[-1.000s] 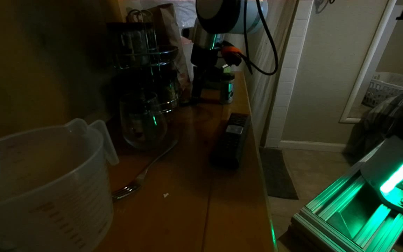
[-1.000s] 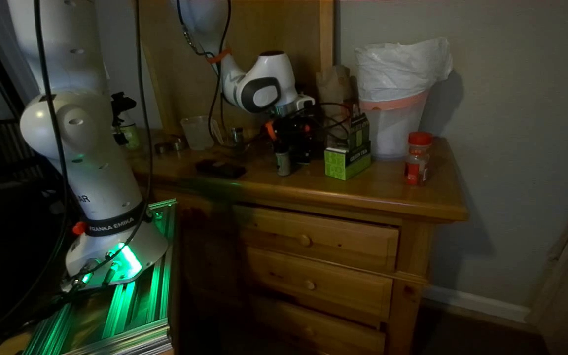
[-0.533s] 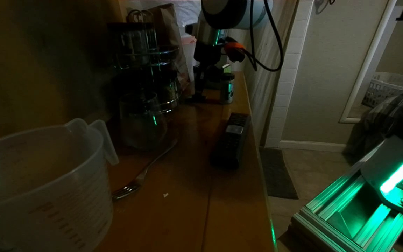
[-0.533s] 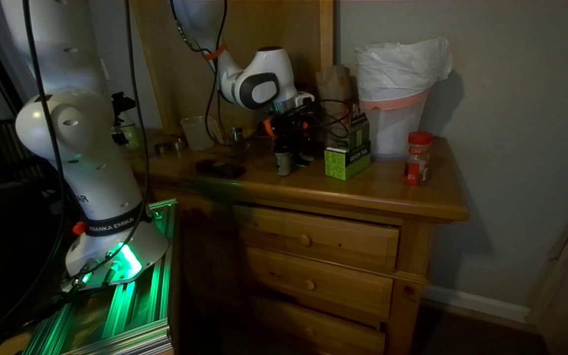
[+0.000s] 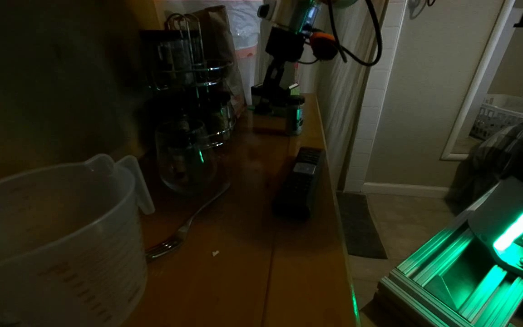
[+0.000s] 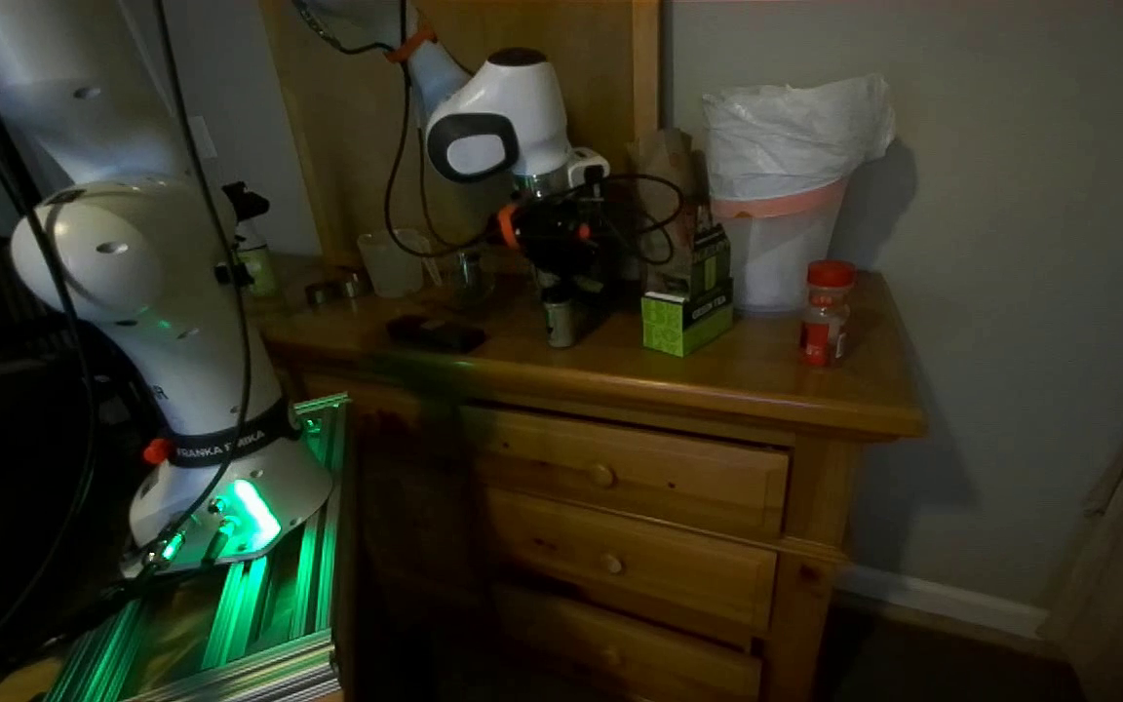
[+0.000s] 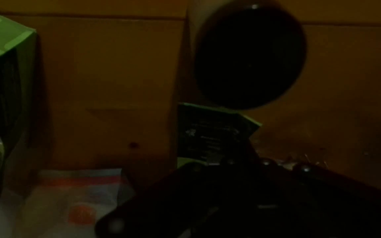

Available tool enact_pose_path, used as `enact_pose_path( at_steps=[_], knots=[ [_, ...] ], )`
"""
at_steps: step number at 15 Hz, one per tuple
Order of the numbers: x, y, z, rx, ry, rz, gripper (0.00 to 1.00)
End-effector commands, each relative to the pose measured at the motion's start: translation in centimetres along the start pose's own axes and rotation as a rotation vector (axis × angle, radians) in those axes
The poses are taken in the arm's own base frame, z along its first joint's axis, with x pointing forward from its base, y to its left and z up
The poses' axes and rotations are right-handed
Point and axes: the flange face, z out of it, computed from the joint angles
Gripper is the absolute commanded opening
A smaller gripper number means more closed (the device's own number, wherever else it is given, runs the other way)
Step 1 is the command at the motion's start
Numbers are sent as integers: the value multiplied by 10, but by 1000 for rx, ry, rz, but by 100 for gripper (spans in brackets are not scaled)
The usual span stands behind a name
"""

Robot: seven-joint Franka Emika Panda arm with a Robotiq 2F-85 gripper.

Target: Put the green packet in the plastic jar

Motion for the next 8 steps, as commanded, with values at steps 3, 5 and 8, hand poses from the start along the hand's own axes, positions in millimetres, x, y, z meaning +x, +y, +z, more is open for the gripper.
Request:
enact_pose_path(
  at_steps=[3,5,8],
  knots=[
    [-31,-18,-74,7,143,31,1],
    [-39,-30,-96,1,172,3,1],
    [-16,-42,-130,-15,235,-79,1]
  ],
)
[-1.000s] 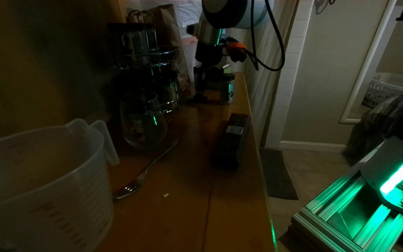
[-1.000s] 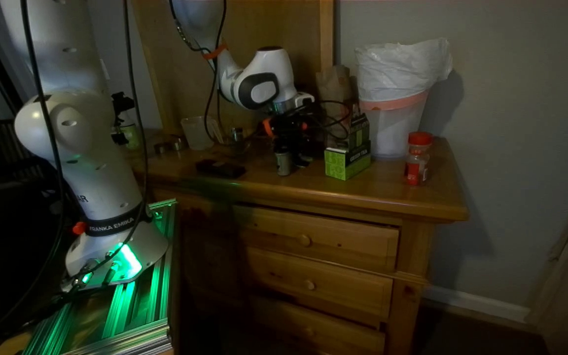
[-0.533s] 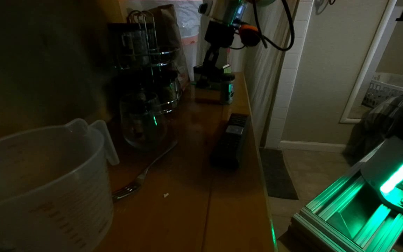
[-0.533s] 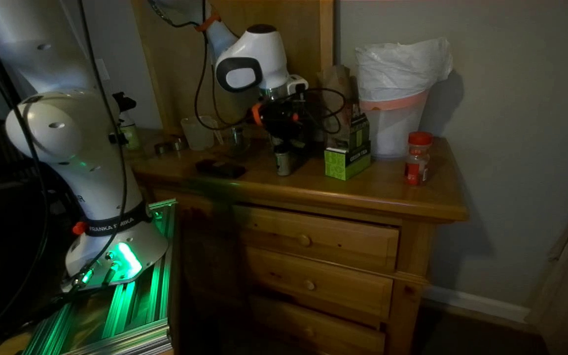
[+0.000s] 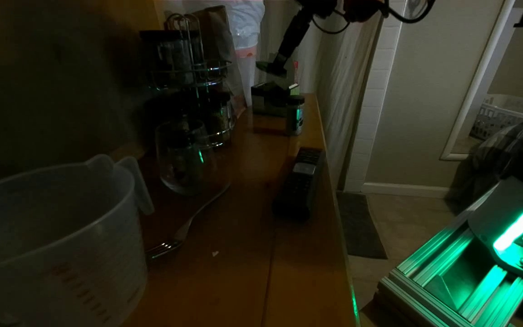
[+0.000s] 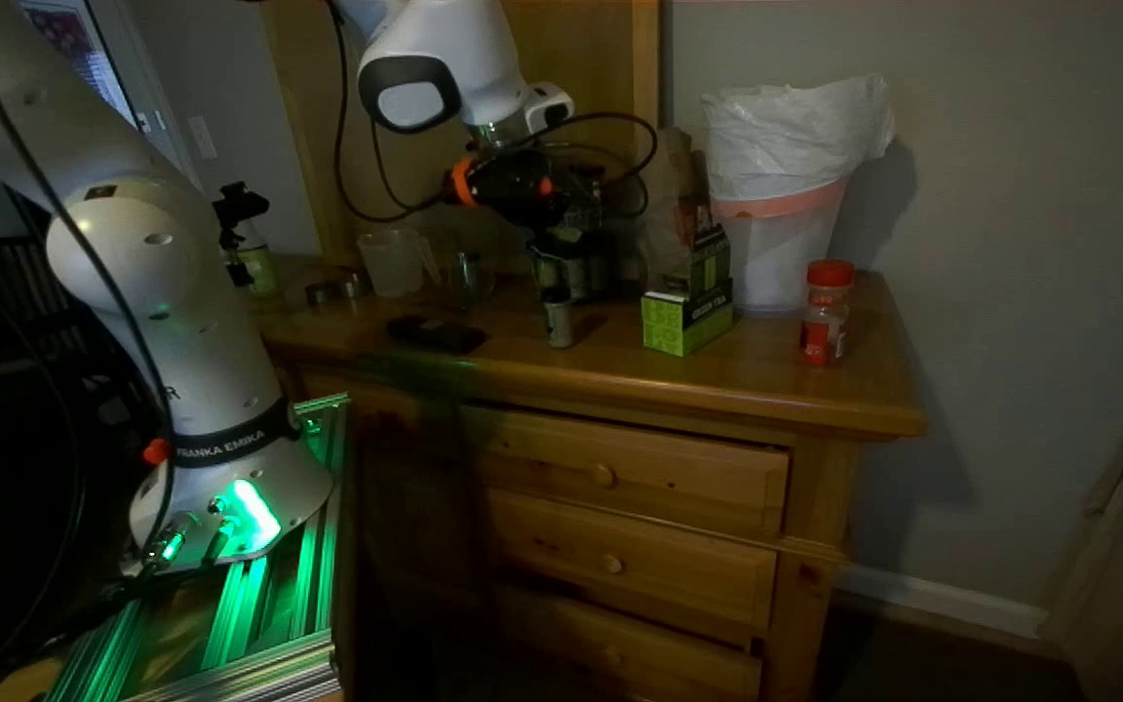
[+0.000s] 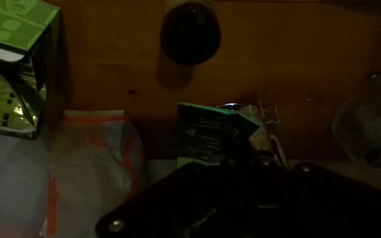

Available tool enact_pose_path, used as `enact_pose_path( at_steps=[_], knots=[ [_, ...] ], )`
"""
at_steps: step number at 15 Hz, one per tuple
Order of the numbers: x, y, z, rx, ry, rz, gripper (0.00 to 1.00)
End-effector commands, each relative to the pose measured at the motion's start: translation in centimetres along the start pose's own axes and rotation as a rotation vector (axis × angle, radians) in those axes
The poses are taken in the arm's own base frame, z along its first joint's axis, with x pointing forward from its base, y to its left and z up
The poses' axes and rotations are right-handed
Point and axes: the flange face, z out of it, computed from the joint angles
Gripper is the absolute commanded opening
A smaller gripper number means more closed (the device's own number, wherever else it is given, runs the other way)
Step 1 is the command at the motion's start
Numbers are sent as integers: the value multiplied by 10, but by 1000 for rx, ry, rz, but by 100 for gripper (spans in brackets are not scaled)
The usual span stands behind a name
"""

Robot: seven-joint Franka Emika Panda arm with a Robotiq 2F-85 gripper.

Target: Put the green packet in the plastic jar

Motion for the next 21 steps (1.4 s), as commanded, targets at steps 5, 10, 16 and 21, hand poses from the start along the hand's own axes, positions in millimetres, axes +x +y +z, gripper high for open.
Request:
enact_pose_path(
  at_steps=[5,10,16,21],
  knots=[
    [68,-77,-62,122,149,-309,1],
    [130,-138,-55,299,161,-518,1],
    [183,-197,-15,538,111,-730,1],
    [198,-246,26,748,-14,-882,1]
  ],
)
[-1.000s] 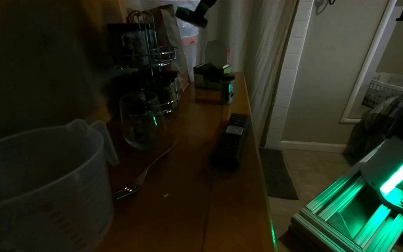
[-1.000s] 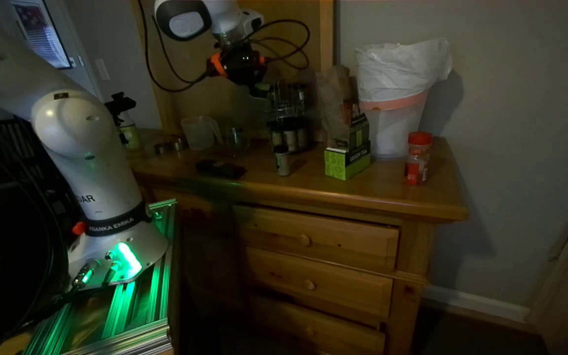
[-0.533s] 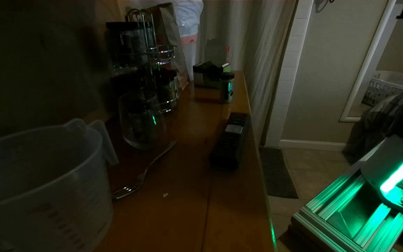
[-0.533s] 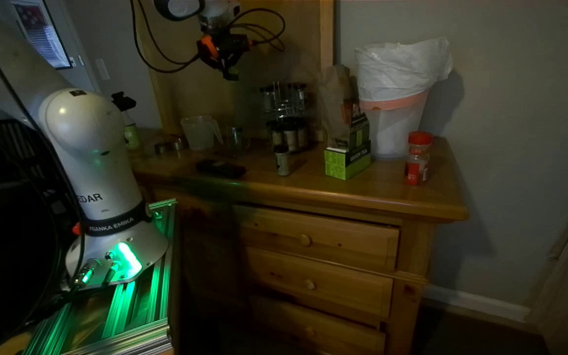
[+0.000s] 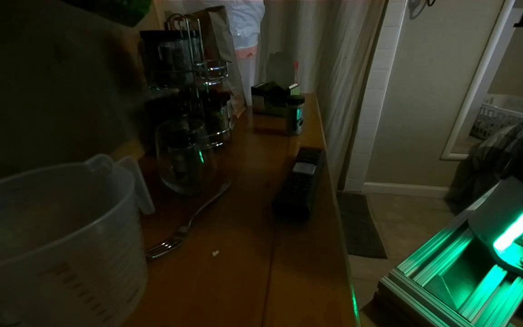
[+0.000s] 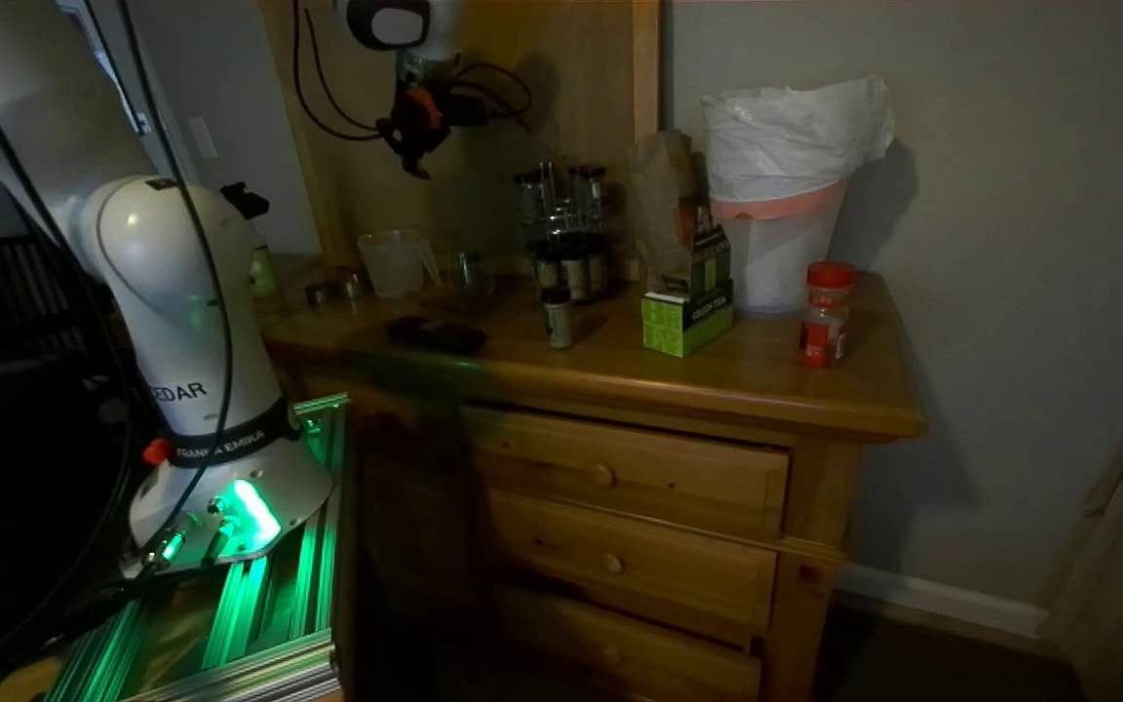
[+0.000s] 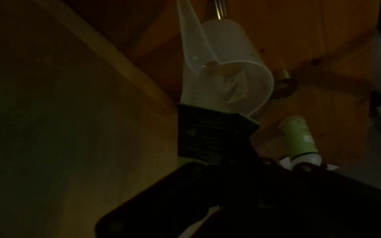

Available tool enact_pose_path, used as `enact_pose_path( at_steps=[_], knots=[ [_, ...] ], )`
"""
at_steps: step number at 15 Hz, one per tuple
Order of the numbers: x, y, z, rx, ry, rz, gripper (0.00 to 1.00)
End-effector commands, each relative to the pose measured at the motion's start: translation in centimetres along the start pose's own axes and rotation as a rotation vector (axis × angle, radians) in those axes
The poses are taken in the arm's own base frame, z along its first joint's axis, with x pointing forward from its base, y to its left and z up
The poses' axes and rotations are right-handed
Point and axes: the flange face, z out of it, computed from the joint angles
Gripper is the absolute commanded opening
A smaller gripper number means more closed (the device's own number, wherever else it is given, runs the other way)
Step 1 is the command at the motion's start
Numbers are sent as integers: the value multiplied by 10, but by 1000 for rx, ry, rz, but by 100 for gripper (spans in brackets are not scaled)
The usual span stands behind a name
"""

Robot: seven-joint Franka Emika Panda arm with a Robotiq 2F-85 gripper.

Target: Put the green packet in the plastic jar

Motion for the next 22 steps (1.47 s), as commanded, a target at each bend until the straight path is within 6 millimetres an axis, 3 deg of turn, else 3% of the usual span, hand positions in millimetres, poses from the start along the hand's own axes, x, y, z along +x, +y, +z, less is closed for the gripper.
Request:
enact_pose_path(
  at_steps=[1,5,10,13,22],
  knots=[
    [24,12,34,179,-28,-90,1],
    [43,8,61,272,-79,-140,1],
    [55,18,60,51,-53,-90,1],
    [61,17,61,13,-58,-75,1],
    [75,-5,98,147,-121,-71,1]
  ],
)
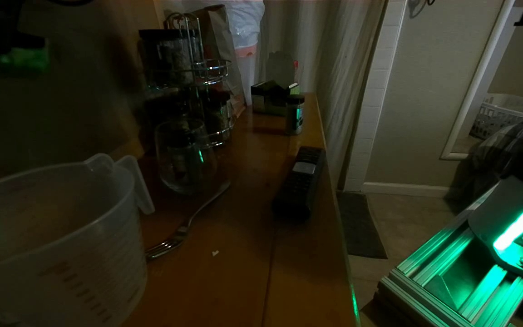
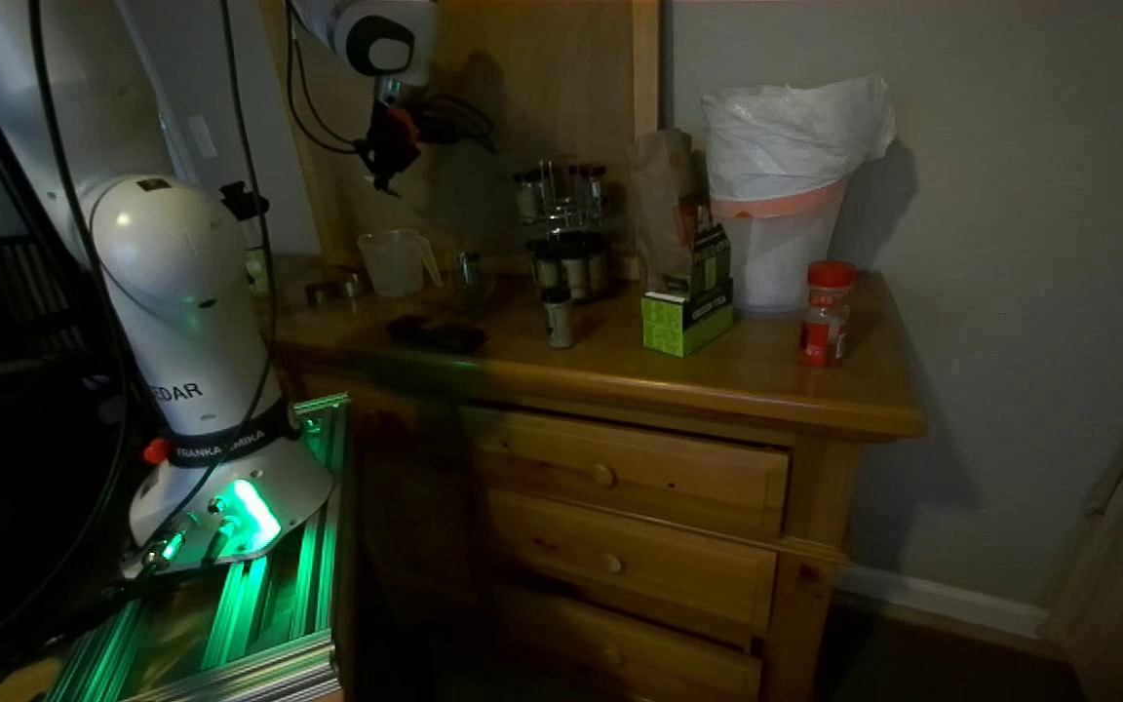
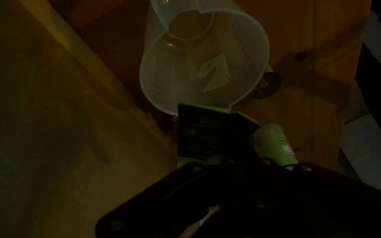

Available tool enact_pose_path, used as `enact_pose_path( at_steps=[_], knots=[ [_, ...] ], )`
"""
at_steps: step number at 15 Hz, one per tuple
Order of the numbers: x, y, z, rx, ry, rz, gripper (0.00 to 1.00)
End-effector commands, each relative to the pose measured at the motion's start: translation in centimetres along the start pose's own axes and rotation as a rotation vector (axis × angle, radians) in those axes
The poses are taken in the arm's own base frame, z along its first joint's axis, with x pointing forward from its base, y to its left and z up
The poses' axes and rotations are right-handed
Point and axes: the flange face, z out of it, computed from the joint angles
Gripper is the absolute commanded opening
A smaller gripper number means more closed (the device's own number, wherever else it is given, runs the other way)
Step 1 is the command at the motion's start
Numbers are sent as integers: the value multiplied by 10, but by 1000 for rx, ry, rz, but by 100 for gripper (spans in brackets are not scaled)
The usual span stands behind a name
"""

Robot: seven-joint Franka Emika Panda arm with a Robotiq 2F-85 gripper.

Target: Put the green packet in the plastic jar

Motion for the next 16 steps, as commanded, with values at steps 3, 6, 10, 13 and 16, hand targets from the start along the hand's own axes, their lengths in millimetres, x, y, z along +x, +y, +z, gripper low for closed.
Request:
enact_pose_path(
  at_steps=[3,6,10,13,16],
  knots=[
    [14,0,23,52,-39,9,32],
    [19,-1,30,58,-46,12,51],
    [25,0,29,54,-33,18,79],
    [28,1,27,47,-24,35,99],
    [27,4,26,48,-20,51,100]
  ],
)
